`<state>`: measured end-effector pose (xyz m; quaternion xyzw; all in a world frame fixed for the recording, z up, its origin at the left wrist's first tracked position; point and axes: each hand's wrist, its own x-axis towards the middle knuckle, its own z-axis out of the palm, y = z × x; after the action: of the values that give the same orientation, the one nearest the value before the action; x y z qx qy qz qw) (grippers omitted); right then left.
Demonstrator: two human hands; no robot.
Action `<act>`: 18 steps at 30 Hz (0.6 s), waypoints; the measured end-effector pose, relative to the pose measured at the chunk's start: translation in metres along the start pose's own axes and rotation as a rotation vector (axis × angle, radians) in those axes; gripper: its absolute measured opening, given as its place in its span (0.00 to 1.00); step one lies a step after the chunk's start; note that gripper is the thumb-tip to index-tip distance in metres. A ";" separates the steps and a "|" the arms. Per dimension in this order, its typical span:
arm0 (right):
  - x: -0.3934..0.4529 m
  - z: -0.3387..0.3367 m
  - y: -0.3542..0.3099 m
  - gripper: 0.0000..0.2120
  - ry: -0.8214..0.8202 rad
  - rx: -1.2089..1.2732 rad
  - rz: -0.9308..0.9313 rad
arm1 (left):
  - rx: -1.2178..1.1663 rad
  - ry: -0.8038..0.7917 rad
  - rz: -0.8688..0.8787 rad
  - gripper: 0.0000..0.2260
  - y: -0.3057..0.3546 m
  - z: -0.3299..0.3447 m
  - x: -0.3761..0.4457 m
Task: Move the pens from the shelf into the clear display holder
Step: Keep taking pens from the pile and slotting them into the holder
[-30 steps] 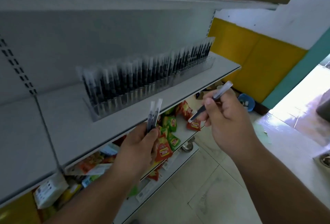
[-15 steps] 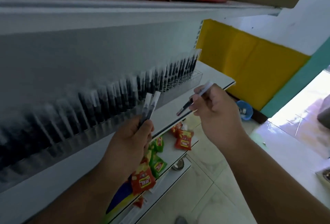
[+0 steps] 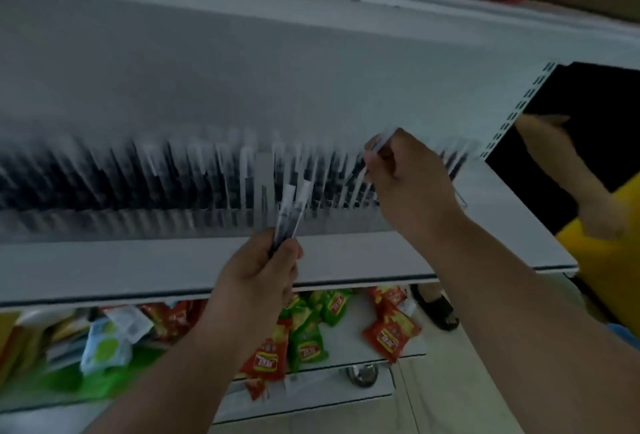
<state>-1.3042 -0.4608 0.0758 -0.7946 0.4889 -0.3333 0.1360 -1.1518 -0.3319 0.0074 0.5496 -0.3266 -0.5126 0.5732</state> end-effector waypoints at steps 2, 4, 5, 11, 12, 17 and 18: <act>0.006 -0.006 0.000 0.09 -0.056 -0.004 -0.033 | 0.008 0.038 0.000 0.10 -0.001 0.008 -0.003; 0.011 -0.008 0.000 0.11 -0.092 -0.043 -0.073 | 0.015 0.067 0.005 0.10 0.001 0.012 -0.003; 0.012 -0.006 0.001 0.11 -0.122 -0.070 -0.082 | 0.015 0.075 0.011 0.10 0.001 0.014 -0.003; 0.009 0.023 0.010 0.11 -0.242 -0.195 -0.055 | 0.001 0.087 0.008 0.09 0.004 0.011 -0.001; 0.010 0.024 0.009 0.11 -0.227 -0.192 -0.044 | 0.006 0.080 0.000 0.09 0.004 0.009 0.001; 0.001 0.016 0.007 0.17 -0.171 -0.150 0.081 | 0.027 0.004 0.014 0.09 0.010 0.002 0.010; -0.005 0.012 0.004 0.17 -0.156 -0.102 0.107 | 0.032 -0.013 0.021 0.09 0.011 0.001 0.013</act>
<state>-1.3005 -0.4595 0.0621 -0.7966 0.5350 -0.2376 0.1506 -1.1470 -0.3457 0.0158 0.5519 -0.3440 -0.5048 0.5676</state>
